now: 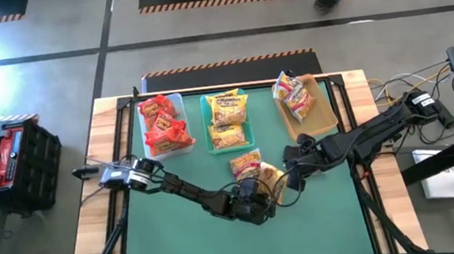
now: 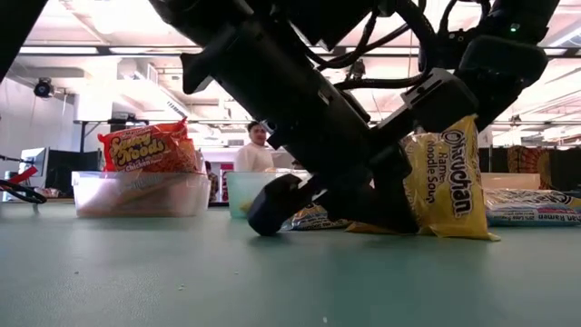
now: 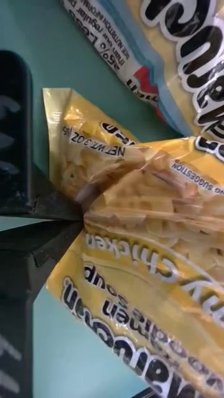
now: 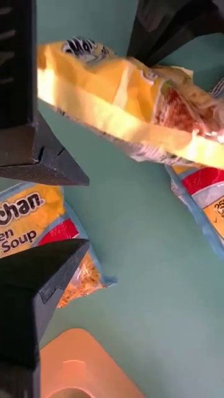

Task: Sort Maruchan noodles
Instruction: Put the yellow noodle pack into the blue bin

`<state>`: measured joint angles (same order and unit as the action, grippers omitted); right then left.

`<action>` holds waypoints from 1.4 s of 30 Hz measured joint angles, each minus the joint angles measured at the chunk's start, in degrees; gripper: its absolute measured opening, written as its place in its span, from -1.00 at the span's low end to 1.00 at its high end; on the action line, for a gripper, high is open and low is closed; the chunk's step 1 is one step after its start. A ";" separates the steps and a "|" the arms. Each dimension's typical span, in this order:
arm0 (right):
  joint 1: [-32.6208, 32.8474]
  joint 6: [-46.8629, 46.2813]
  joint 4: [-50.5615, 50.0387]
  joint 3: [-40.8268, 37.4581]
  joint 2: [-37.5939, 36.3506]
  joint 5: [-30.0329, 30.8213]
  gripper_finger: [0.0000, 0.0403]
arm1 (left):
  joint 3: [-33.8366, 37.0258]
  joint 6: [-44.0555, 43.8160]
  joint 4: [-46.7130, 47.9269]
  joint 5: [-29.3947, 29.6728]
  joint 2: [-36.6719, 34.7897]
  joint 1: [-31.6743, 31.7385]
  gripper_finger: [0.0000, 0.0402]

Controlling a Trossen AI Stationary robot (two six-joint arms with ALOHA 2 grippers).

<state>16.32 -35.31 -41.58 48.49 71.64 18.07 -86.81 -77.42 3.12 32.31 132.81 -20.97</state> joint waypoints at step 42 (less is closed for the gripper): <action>-7.79 -8.08 13.30 -3.47 -11.21 -21.93 0.12 | 0.20 -0.44 1.40 -1.38 0.07 0.70 -1.00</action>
<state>8.53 -43.39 -28.28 45.02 60.42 -3.86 -86.61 -77.86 4.52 30.93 132.88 -20.27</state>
